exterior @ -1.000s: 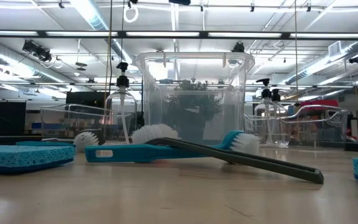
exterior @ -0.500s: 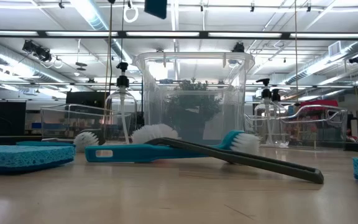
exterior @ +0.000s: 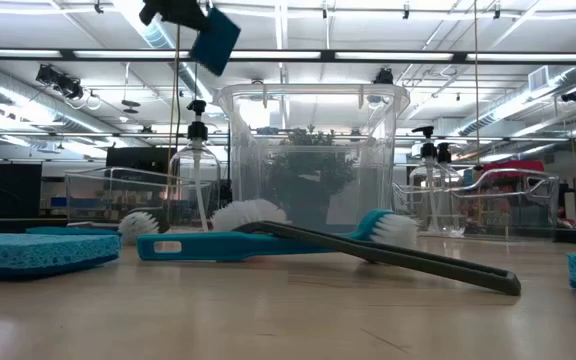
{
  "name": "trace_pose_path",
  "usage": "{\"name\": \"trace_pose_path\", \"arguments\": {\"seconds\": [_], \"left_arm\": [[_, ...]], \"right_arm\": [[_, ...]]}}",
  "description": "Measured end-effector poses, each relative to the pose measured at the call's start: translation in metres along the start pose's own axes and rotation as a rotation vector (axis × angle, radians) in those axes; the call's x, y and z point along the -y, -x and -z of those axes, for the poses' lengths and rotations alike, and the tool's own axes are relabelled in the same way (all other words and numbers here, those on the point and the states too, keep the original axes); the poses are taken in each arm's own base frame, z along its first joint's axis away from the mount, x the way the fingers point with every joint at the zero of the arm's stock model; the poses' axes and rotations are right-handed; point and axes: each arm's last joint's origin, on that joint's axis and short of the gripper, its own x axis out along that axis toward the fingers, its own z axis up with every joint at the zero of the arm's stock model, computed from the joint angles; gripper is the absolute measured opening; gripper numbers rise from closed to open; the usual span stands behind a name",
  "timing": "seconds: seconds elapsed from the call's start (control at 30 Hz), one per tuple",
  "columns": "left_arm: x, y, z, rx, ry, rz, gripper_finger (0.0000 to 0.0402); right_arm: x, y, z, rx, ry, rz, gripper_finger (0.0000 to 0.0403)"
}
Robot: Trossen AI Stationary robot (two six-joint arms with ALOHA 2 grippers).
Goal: Pick & Place Kitchen Sink Supplies
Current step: Put the blue sponge in the left transparent bin
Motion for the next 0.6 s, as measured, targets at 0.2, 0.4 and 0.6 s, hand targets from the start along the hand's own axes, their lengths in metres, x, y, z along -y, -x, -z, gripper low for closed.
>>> {"name": "trace_pose_path", "arguments": {"seconds": [0.2, 0.4, 0.6], "left_arm": [[-0.010, -0.003, 0.012, -0.124, 0.001, -0.056, 0.0012], [-0.021, -0.005, 0.020, -0.209, -0.010, -0.111, 0.0018], [-0.031, -0.007, 0.025, -0.264, 0.016, -0.166, 0.0015]], "right_arm": [[0.000, 0.000, 0.001, -0.008, -0.019, 0.000, 0.0185], [0.000, 0.000, 0.001, -0.009, -0.016, 0.000, 0.0185], [0.000, 0.000, 0.001, -0.012, -0.015, 0.000, 0.0185]]}}
